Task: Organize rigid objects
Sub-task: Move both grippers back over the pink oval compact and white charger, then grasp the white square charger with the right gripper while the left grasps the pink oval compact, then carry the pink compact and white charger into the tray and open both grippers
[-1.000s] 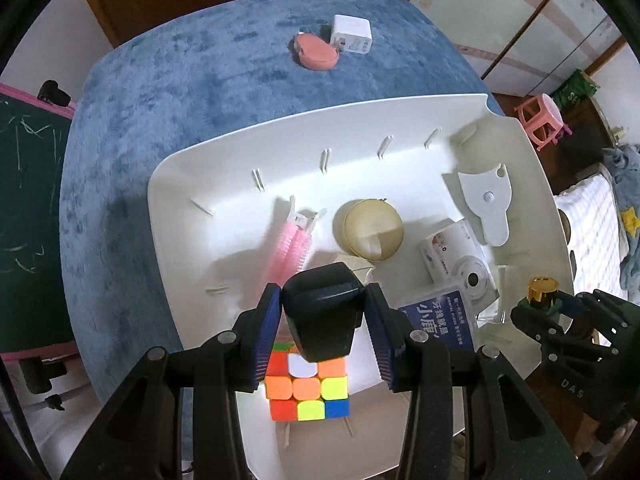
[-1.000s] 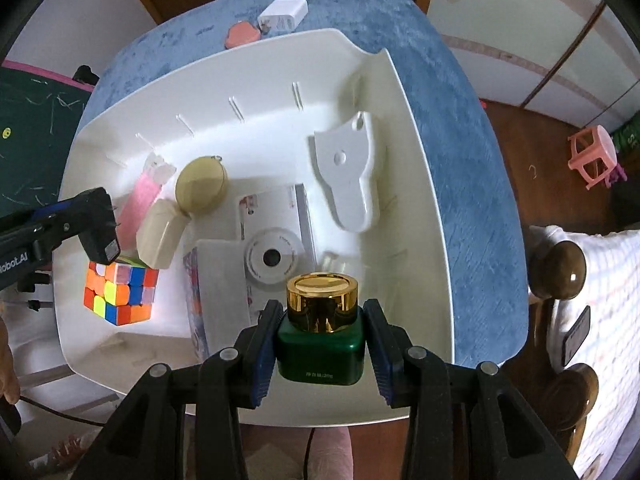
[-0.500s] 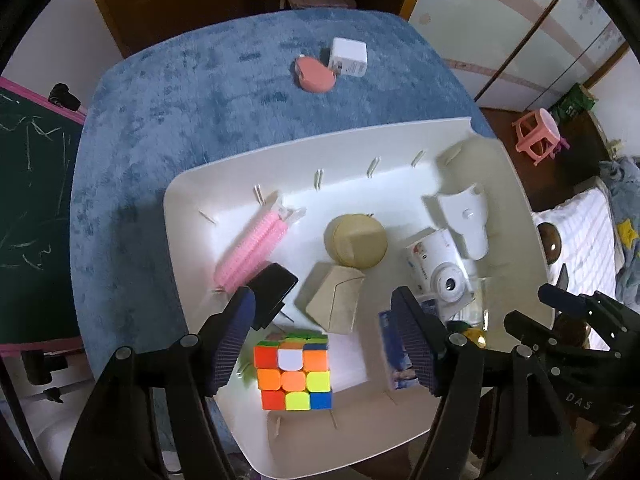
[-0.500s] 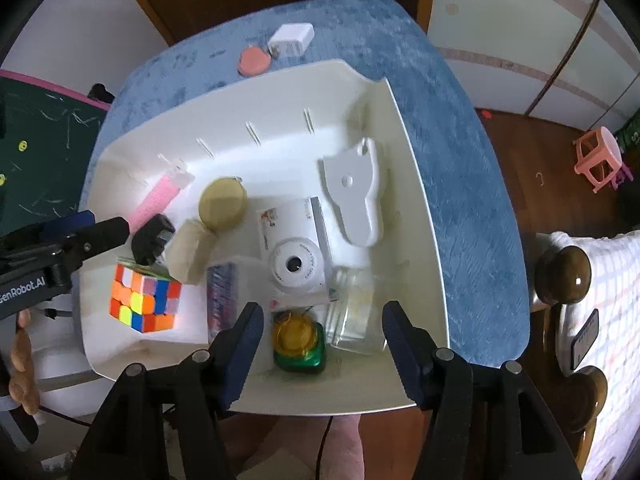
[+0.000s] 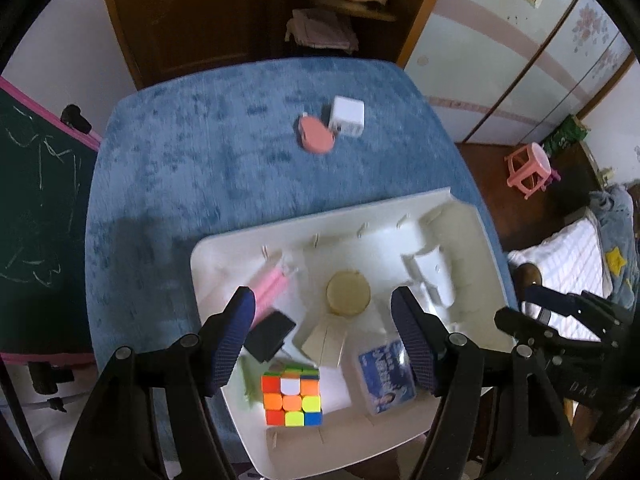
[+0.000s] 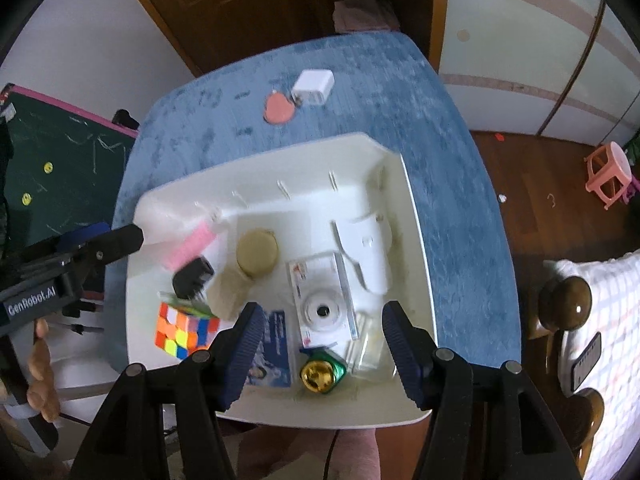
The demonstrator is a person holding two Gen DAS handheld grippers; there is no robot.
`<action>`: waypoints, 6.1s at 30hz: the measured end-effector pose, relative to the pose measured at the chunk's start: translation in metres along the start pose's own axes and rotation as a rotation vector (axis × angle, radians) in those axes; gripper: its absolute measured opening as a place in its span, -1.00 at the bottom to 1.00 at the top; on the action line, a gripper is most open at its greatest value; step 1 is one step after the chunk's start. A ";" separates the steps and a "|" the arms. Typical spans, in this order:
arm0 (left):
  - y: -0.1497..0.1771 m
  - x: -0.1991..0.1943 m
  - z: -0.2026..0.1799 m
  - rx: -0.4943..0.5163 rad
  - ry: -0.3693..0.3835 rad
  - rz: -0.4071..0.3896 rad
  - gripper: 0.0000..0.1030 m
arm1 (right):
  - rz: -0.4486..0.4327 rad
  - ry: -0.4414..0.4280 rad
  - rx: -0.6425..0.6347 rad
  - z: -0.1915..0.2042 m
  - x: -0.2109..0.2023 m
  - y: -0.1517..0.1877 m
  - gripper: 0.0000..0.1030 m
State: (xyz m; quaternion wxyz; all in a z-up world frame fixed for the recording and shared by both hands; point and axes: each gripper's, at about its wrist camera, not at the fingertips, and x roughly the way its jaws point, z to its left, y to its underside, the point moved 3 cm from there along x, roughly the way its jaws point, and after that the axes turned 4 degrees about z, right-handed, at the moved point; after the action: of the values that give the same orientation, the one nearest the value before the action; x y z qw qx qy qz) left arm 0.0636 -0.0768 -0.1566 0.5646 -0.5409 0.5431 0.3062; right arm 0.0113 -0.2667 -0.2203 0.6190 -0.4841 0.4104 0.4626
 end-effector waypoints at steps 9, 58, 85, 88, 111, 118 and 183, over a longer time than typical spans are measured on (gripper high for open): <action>-0.060 -0.028 -0.003 -0.019 0.009 -0.096 0.44 | -0.087 -0.020 -0.048 0.006 -0.046 -0.090 0.22; -0.172 0.209 0.020 -0.232 -0.066 0.130 0.53 | 0.285 0.062 0.040 0.002 0.221 -0.310 0.20; -0.178 0.220 0.004 -0.253 -0.089 0.190 0.05 | 0.261 0.033 0.080 -0.057 0.191 -0.280 0.14; -0.173 0.195 0.001 -0.237 -0.082 0.150 0.05 | 0.249 0.022 0.078 -0.056 0.178 -0.270 0.14; -0.059 0.013 -0.014 0.035 -0.097 -0.107 0.05 | -0.032 -0.141 -0.002 0.023 -0.019 -0.140 0.13; -0.003 0.033 -0.017 0.120 -0.116 -0.028 0.05 | -0.015 -0.125 0.022 0.023 -0.006 -0.088 0.13; 0.078 -0.074 0.019 -0.004 -0.160 -0.217 0.54 | -0.249 0.017 -0.006 0.069 -0.060 0.022 0.33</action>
State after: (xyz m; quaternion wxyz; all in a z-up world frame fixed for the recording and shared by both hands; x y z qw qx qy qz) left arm -0.0203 -0.0236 -0.1111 0.6346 -0.5717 0.4340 0.2866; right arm -0.0201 -0.2070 -0.1542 0.6669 -0.5370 0.3509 0.3792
